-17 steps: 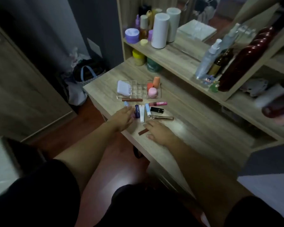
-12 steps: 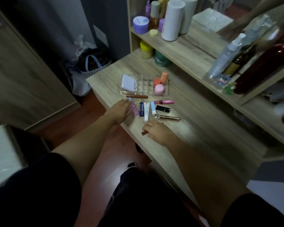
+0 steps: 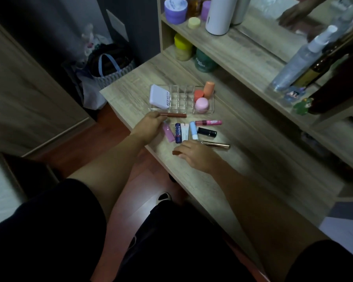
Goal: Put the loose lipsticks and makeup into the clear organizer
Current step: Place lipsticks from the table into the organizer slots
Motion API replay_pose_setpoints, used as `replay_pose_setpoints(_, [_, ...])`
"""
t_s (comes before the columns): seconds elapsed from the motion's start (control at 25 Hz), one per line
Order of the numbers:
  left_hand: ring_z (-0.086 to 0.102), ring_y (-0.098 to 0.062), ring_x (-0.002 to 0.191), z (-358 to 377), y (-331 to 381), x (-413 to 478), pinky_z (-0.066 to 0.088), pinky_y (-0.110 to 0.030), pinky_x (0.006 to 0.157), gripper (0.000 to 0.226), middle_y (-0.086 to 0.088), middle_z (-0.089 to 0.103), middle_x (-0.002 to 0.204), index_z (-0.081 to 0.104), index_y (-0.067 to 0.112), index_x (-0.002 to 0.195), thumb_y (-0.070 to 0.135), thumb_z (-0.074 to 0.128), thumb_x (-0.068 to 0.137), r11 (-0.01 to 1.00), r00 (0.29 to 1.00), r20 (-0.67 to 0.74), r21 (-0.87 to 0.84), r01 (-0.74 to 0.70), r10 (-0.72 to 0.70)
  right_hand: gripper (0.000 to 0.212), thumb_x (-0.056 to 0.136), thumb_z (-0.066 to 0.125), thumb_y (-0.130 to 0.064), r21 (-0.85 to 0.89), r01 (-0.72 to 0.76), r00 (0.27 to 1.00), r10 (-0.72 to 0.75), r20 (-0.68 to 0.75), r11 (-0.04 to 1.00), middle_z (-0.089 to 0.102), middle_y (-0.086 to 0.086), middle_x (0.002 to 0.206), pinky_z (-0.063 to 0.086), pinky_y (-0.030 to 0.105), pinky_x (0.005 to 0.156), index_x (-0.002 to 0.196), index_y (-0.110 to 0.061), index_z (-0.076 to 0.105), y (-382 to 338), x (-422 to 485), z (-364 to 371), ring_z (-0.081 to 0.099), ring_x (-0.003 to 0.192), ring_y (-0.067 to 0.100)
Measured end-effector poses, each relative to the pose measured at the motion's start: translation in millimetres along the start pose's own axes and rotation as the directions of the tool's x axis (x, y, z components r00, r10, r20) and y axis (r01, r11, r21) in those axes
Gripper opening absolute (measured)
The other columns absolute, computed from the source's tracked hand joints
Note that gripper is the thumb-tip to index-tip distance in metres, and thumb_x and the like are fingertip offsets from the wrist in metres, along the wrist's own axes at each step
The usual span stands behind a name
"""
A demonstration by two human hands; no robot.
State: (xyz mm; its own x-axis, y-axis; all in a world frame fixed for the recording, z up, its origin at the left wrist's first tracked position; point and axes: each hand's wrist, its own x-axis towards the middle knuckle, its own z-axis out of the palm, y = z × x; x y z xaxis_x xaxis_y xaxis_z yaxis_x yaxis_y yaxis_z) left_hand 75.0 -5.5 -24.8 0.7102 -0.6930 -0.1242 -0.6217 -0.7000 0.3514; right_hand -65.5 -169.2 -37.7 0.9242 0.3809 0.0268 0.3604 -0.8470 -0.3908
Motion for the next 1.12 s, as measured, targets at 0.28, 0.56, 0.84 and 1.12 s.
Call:
replay_pose_setpoints(0.28, [0.054,-0.035,0.106,3,8,25,0.048,-0.042,0.089,0.031,-0.021,0.057,0.112,0.06,0.009,0.122,0.018,0.05,0.093,0.998,0.998,0.002,0.001,0.063,-0.063,0.024,0.087,0.06,-0.007,0.562,-0.307,0.761,0.553,-0.34,0.768,0.071,0.015,0.097,0.05,0.018,0.076,0.111,-0.002,0.064,14,43,-42,0.066,0.084,0.022])
replay_pose_setpoints(0.56, [0.056,-0.033,0.102,-1,3,43,0.048,-0.043,0.084,0.031,-0.016,0.063,0.106,0.065,0.005,0.108,0.023,0.046,0.093,0.961,0.995,-0.003,0.259,0.093,-0.095,0.029,0.088,0.062,-0.011,0.794,-0.316,0.617,0.748,-0.243,0.519,0.069,0.011,0.105,0.052,0.008,0.073,0.115,-0.001,0.061,33,68,-62,0.064,0.09,0.012])
replay_pose_setpoints(0.84, [0.064,-0.029,0.072,-10,6,51,0.049,-0.033,0.059,0.018,-0.009,0.068,0.075,0.071,0.007,0.074,0.025,0.07,0.074,0.87,0.992,0.101,0.479,-0.113,0.073,0.027,0.087,0.062,-0.009,0.793,-0.315,0.624,0.743,-0.24,0.521,0.068,0.013,0.108,0.055,0.028,0.085,0.113,-0.002,0.061,45,87,-71,0.063,0.094,0.013])
replay_pose_setpoints(1.12, [0.063,-0.024,0.06,-11,4,56,0.048,-0.027,0.052,0.012,-0.005,0.067,0.066,0.07,0.009,0.065,0.02,0.074,0.069,0.79,0.96,0.134,0.547,-0.277,0.244,0.026,0.086,0.064,-0.014,0.815,-0.333,0.605,0.77,-0.201,0.474,0.065,-0.005,0.097,0.058,0.032,0.081,0.112,-0.011,0.061,59,92,-70,0.064,0.09,0.009])
